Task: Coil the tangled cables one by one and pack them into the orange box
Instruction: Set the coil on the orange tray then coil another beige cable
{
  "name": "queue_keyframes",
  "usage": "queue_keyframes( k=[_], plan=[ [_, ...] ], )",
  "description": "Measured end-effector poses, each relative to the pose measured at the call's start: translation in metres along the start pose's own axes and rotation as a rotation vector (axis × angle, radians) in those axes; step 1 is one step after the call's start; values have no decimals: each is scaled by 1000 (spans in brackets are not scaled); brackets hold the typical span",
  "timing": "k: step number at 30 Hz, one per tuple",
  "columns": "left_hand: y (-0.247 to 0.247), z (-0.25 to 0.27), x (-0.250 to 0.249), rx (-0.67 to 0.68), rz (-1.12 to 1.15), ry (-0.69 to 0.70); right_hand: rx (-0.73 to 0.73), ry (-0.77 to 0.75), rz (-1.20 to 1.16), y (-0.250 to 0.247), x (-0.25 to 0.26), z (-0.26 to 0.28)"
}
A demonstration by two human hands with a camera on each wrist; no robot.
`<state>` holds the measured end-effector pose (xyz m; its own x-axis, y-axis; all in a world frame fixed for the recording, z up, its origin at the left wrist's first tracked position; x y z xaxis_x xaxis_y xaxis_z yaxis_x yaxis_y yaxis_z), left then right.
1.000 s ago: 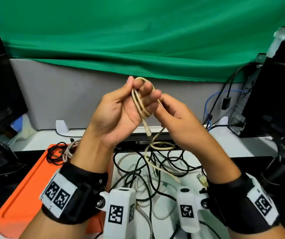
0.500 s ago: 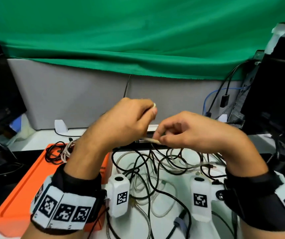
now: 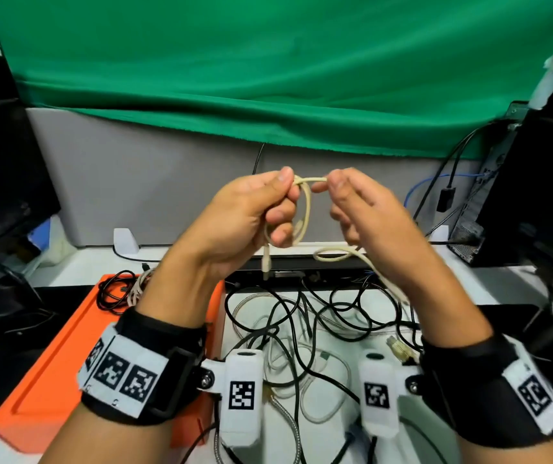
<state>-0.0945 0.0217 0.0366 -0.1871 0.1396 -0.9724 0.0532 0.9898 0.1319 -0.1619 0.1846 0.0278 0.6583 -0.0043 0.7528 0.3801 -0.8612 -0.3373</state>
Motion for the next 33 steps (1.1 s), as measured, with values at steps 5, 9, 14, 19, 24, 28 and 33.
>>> queue_keyframes(
  k=[5,9,14,19,24,28,33],
  plan=[
    [6,-3,1,107,293,-81,-94,84,-228,25,4,-1],
    [7,-5,1,105,363,-82,33,152,-504,21,9,2],
    [12,-3,-2,-140,-57,84,157,114,-494,16,12,5],
    [12,8,-13,-125,-216,129,152,21,-425,24,5,5],
    [-8,14,-22,-371,-446,222,258,157,-469,-4,-10,1],
    [-22,12,-20,-546,-634,240,-25,198,-85,-29,-8,-4],
    [-8,2,-10,-532,-705,244,-110,48,238,10,41,14]
  ],
)
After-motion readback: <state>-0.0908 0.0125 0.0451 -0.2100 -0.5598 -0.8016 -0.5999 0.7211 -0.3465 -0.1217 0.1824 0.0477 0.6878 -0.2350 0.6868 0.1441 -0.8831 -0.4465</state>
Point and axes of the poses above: each hand's wrist, its own z-axis away from the middle knuckle, its own y-axis out of the palm, x = y × z, the point moved 1 cm from there along -z, towards the middle knuckle, and after that the axes turned 6 degrees about -y, right-handed, at the moved point
